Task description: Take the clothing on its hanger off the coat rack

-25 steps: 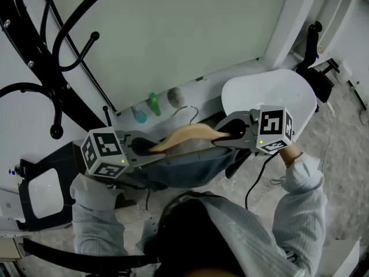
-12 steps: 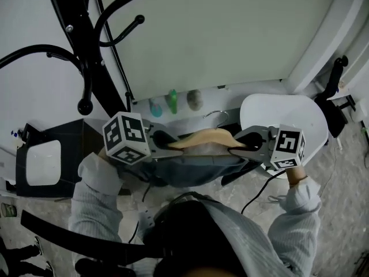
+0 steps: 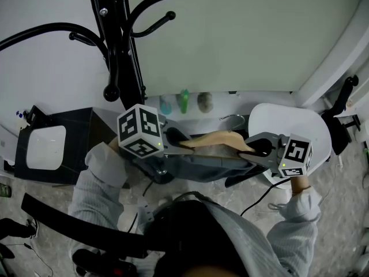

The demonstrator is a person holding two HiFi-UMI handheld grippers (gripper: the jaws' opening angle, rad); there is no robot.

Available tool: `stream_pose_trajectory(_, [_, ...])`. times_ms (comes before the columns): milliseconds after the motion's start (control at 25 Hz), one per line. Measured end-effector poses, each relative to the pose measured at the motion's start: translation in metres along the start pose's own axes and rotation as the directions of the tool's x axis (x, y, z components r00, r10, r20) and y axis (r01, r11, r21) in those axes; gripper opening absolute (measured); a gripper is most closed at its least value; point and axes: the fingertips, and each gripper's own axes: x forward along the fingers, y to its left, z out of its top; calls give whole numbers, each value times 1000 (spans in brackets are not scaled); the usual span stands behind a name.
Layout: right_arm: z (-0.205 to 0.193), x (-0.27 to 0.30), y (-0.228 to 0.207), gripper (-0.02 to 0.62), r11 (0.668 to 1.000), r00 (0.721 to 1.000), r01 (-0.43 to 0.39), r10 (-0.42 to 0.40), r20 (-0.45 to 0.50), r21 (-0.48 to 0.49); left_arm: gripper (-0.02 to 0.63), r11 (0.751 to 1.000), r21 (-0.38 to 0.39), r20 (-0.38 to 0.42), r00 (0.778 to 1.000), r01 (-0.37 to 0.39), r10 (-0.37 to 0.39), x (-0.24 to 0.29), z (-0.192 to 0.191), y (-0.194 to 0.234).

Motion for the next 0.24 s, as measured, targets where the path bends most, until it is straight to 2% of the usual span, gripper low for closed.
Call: stream_pose_trajectory(240, [-4, 2, 0, 55, 1000, 1000, 14, -14, -4, 17, 44, 1000, 4, -5, 1000, 15, -15, 2, -2, 2])
